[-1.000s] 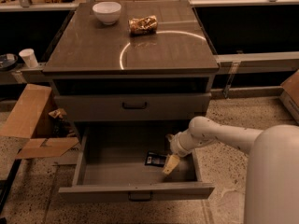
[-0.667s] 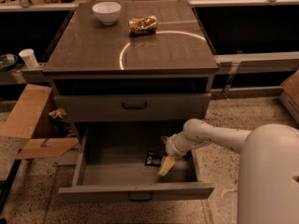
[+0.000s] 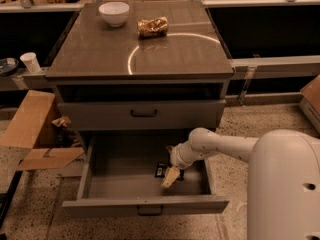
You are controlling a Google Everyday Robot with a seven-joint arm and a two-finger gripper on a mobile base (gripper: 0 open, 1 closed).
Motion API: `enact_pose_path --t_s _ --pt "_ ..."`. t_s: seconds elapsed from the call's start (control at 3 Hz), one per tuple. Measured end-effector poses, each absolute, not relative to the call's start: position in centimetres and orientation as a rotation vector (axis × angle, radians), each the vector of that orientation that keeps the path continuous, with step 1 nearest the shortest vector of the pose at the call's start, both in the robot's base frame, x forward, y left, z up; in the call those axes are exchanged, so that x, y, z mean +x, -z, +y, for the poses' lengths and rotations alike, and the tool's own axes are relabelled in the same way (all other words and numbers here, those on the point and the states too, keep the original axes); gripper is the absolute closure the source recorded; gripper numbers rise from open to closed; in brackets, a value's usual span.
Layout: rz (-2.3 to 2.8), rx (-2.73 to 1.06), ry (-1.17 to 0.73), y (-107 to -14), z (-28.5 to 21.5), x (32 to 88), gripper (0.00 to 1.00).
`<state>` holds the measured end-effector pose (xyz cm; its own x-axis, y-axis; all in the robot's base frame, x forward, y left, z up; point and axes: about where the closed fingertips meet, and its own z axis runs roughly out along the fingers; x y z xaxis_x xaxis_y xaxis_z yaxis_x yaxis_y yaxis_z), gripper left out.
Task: Pick rxbar blueberry from middle drawer and place on counter
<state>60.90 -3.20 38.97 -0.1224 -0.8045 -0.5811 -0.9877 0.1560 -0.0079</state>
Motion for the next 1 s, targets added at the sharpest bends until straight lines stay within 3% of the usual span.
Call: enact_pose_path --t_s 1.0 --pt "2.025 -1.615 -0.592 -33.4 -3.9 60.8 0.0"
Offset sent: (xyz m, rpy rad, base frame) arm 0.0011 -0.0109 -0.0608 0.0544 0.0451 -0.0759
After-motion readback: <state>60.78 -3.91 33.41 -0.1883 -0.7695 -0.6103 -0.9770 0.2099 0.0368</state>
